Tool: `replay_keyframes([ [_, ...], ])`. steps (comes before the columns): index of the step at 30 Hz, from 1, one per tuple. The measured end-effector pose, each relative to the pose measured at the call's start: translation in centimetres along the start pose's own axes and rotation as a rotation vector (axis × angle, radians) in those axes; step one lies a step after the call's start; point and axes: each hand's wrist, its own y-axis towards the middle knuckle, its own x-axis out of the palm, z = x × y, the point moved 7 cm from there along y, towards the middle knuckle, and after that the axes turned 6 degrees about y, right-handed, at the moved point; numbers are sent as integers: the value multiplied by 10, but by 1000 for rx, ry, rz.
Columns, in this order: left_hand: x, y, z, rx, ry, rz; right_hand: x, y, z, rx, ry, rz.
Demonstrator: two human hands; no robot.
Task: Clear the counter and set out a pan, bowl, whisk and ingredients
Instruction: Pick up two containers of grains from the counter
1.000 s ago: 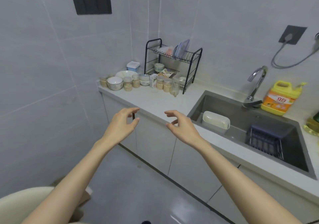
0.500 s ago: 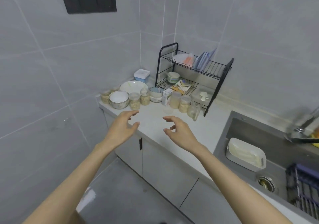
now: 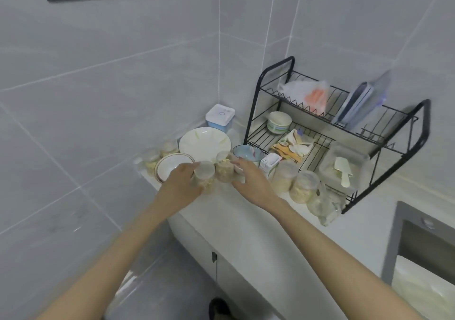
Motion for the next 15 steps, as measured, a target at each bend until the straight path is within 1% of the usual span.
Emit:
replay_keyframes([
  [6,33,61,-31,-12,94,-156,26,74,24,34,-20,-71],
  [12,61,94,-46,76,123,-239,49,110,44,61,-180,-149],
  [15,70,107,-49,139,135,-284,53,118,46,60,-255,-119],
])
